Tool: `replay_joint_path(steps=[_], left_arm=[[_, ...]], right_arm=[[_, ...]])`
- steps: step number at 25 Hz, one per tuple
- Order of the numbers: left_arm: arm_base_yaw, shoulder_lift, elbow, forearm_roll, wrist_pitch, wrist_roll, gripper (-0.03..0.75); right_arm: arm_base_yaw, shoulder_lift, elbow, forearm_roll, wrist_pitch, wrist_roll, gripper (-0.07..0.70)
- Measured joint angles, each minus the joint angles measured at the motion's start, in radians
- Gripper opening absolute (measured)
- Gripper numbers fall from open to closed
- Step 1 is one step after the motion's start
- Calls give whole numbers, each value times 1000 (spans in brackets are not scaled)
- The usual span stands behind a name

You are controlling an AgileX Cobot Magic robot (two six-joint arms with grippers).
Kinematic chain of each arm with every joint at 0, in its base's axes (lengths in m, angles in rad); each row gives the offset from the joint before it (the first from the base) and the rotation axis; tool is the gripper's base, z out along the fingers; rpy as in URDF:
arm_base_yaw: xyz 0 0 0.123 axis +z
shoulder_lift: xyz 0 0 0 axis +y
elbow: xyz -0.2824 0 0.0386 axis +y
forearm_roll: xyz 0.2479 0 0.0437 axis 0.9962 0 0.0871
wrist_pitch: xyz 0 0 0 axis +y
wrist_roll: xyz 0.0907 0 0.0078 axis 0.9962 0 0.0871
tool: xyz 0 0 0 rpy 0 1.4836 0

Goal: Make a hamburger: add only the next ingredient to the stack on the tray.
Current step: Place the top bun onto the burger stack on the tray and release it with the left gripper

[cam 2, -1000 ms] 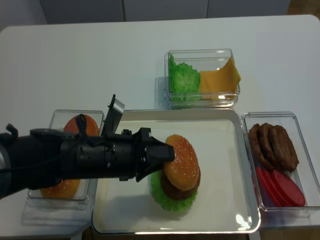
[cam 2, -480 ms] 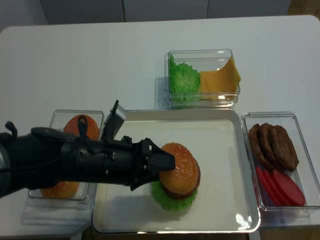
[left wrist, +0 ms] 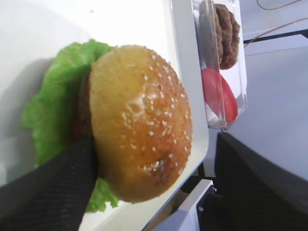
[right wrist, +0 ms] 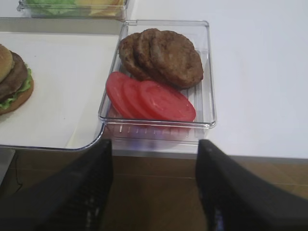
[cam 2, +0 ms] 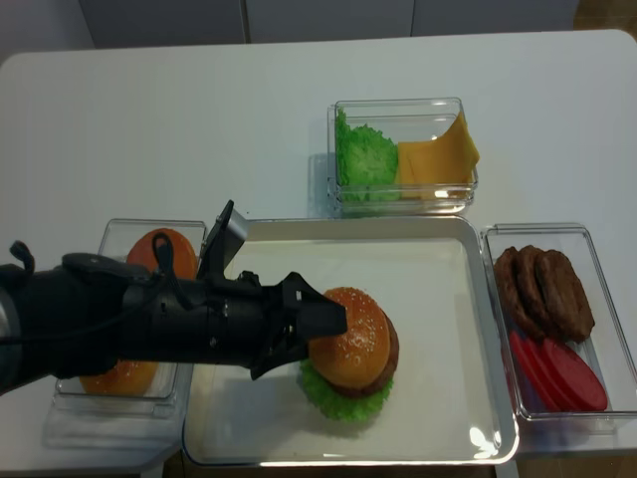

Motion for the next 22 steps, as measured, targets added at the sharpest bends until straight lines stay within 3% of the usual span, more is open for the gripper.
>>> replay_joint_path(steps=[7,22], left_arm=[[0,0,0,16,-25,0,561],[0,0,0,8,15,-82,561]], right_arm=[[0,0,0,0,0,0,416],[0,0,0,0,0,0,416]])
